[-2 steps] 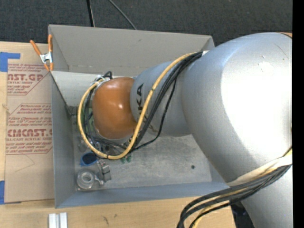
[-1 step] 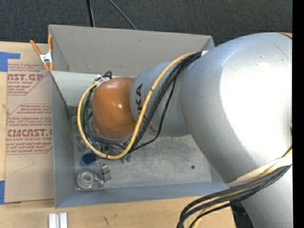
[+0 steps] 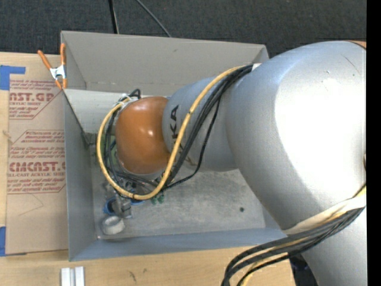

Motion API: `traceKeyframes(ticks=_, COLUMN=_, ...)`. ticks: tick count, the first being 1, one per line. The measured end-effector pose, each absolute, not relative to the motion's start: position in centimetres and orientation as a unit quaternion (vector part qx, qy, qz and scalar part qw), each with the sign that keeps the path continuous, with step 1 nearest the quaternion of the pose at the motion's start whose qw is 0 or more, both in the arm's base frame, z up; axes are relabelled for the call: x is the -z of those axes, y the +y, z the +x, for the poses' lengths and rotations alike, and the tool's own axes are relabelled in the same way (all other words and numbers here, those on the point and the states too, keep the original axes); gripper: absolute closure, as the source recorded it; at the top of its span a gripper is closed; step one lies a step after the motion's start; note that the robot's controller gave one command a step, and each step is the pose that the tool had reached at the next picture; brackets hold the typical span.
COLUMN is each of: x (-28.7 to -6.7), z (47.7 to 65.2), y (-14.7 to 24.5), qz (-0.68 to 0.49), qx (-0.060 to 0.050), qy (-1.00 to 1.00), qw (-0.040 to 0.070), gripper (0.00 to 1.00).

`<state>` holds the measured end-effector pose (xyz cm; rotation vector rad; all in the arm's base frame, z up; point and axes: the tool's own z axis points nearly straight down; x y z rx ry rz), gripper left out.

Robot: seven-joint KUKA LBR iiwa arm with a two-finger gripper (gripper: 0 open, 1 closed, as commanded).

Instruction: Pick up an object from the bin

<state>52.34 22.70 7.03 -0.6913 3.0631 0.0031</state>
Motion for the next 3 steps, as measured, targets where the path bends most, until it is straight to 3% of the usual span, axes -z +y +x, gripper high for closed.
traceKeyframes(ticks=1, x=-10.0, z=52.4, y=22.8, qz=-0.220, qx=-0.001, qy=0.976, qw=0.002, gripper=1.00)
traceKeyframes(ticks=2, x=-16.9, z=52.6, y=22.9, qz=-0.220, qx=-0.001, qy=0.976, qw=0.005, gripper=1.00)
traceKeyframes(ticks=3, x=-19.3, z=52.7, y=23.1, qz=-0.220, qx=0.000, qy=0.975, qw=0.003, gripper=1.00)
